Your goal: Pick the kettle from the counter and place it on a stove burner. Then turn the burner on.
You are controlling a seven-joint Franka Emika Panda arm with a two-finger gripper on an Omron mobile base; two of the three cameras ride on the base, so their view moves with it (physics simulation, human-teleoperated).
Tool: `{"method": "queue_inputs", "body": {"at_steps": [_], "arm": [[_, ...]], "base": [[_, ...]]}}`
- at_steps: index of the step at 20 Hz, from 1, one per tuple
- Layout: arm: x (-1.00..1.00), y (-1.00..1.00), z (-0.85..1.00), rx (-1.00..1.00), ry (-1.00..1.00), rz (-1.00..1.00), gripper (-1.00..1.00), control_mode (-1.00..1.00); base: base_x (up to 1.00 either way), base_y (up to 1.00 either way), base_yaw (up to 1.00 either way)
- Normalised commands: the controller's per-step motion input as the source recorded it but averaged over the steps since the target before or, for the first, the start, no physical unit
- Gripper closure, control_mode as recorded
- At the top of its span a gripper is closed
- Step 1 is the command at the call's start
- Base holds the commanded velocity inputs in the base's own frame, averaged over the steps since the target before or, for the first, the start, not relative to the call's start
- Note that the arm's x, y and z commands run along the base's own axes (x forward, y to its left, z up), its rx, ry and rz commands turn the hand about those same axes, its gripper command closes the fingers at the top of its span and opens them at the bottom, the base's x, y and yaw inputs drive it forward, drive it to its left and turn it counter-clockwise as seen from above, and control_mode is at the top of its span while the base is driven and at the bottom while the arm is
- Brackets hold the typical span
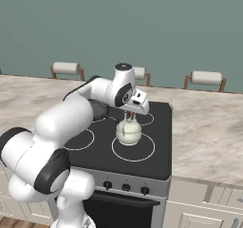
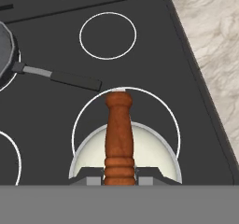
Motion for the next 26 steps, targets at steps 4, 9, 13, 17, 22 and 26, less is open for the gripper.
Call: {"method": "queue_inputs", "body": {"at_steps": [4,9,13,17,22,26], "arm": [[0.13,0.00,-0.28,0.00,0.00,0.00,1.00,-1.00],[0.09,0.00,-0.28,0.00,0.00,0.00,1.00,-1.00],[0.01,0.00,-0.29,0.00,0.00,0.00,1.00,-1.00],[0.00,0.00,-0.26,0.00,0.00,0.00,1.00,-1.00],[0.00,0.00,-0.17,0.00,-0.01,0.00,1.00,-1.00],[0.00,0.00,-0.05,0.00,-0.04,0.00,1.00,-1.00]], "base": [[0.00,0.00,0.00],[0.00,0.00,0.00],[0.00,0.00,0.00],[0.00,0.00,0.00],[0.00,0.00,0.00],[0.00,0.00,0.00]]}}
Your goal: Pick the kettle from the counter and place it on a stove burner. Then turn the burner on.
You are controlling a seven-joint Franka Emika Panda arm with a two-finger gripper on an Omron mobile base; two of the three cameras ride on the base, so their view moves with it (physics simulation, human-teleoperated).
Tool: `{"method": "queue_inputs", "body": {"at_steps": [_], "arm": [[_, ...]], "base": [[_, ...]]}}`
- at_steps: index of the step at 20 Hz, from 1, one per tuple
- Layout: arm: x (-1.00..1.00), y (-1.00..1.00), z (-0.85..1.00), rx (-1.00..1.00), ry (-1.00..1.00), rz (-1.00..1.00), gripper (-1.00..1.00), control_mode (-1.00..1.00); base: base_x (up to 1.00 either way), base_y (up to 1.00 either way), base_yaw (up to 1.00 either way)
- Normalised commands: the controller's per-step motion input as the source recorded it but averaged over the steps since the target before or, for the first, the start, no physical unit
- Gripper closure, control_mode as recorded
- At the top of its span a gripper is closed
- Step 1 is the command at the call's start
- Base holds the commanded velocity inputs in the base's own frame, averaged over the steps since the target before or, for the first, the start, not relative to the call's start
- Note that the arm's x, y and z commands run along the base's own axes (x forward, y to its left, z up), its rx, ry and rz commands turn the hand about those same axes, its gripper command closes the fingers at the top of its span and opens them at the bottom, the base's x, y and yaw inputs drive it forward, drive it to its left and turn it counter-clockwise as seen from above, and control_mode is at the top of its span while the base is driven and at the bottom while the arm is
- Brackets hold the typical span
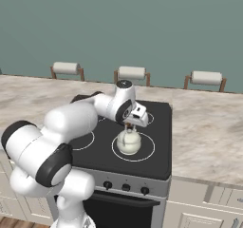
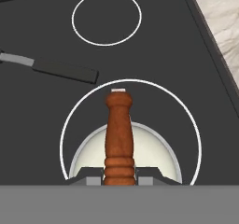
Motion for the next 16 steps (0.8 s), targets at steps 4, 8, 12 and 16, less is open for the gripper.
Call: {"method": "queue_inputs", "body": {"at_steps": [4,8,12,16], "arm": [[0.00,-0.03,0.00,0.00,-0.02,0.00,1.00,-1.00],[0.08,-0.08,0.00,0.00,-0.01,0.00,1.00,-1.00],[0.17,-0.07,0.00,0.00,-0.02,0.00,1.00,-1.00],[0.16,-0.08,0.00,0.00,-0.04,0.00,1.00,-1.00]], "base": [[0.00,0.00,0.00],[0.00,0.00,0.00],[0.00,0.00,0.00],[0.00,0.00,0.00]]}}
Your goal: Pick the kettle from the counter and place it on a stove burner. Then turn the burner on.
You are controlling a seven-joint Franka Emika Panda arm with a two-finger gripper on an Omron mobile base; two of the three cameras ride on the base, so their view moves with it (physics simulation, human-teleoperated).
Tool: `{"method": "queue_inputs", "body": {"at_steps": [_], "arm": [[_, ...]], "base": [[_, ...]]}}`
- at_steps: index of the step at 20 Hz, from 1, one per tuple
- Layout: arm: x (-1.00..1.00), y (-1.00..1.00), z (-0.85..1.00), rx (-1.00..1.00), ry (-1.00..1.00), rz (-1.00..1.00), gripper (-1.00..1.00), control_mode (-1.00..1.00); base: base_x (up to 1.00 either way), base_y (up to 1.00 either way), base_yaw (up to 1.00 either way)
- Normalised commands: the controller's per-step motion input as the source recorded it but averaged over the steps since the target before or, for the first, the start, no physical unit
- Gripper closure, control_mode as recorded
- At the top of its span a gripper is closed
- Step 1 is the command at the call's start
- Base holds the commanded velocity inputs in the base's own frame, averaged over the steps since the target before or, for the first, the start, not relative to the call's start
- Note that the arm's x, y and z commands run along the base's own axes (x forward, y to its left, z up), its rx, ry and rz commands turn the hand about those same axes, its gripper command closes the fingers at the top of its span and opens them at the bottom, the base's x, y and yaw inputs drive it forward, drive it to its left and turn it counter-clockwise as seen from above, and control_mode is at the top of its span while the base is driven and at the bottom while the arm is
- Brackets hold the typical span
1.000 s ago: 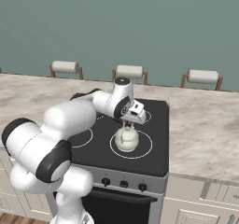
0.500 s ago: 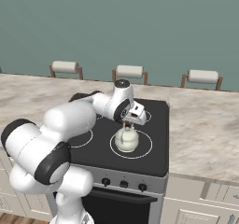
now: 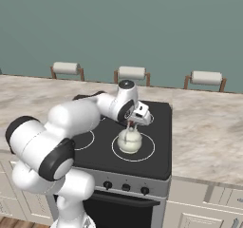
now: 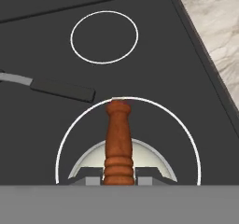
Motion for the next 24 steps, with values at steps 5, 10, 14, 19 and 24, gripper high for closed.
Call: {"method": "queue_inputs", "body": {"at_steps": [5,10,14,19,24], "arm": [[-0.01,-0.08,0.00,0.00,-0.08,0.00,1.00,-1.00],[-0.12,0.00,0.00,0.00,-0.11,0.00,1.00,-1.00],[-0.04,0.00,0.00,0.00,-0.03,0.00,1.00,-1.00],[0.00,0.00,0.00,0.00,0.00,0.00,1.00,-1.00],[0.00,0.00,-0.04,0.00,-0.01,0.00,1.00,-1.00]], "base": [[0.00,0.00,0.00],[0.00,0.00,0.00],[0.00,0.00,0.00],[0.00,0.00,0.00],[0.00,0.00,0.00]]}}
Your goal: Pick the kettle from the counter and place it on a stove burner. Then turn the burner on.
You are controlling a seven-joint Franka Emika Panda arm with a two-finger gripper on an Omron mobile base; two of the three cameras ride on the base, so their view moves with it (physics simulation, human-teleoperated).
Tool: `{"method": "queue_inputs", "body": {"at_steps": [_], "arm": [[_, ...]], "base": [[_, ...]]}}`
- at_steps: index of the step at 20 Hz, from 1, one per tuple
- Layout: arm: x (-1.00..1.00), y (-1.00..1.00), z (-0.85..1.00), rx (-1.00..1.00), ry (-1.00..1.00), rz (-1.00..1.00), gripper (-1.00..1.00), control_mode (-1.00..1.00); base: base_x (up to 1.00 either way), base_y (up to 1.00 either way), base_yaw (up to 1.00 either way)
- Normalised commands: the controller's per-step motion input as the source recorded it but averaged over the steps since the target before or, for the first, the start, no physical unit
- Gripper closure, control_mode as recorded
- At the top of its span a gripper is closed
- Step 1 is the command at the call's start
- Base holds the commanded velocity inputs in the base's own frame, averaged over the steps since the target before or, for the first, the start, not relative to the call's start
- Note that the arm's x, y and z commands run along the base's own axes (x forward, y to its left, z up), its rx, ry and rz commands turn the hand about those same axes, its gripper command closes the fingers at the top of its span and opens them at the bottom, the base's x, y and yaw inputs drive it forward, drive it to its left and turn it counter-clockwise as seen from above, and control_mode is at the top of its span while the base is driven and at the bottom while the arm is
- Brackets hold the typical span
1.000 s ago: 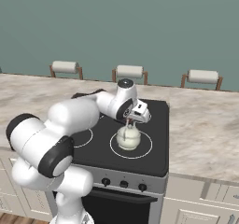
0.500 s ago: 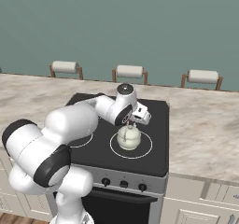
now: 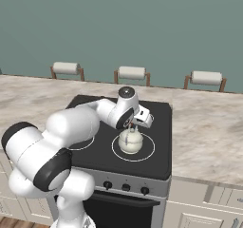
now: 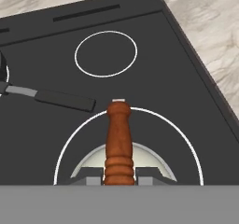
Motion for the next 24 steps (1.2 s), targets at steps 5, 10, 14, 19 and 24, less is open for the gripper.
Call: {"method": "queue_inputs", "body": {"at_steps": [5,10,14,19,24], "arm": [[0.00,0.00,-0.16,-0.03,-0.03,0.00,1.00,-1.00],[0.00,0.00,-0.17,-0.03,-0.01,0.00,1.00,-1.00],[0.00,0.00,-0.13,-0.01,0.00,0.00,1.00,-1.00],[0.00,0.00,-0.09,-0.01,0.00,0.00,1.00,-1.00],[0.00,0.00,0.00,0.00,0.00,0.00,1.00,-1.00]], "base": [[0.00,0.00,0.00],[0.00,0.00,0.00],[0.00,0.00,0.00],[0.00,0.00,0.00],[0.00,0.00,0.00]]}}
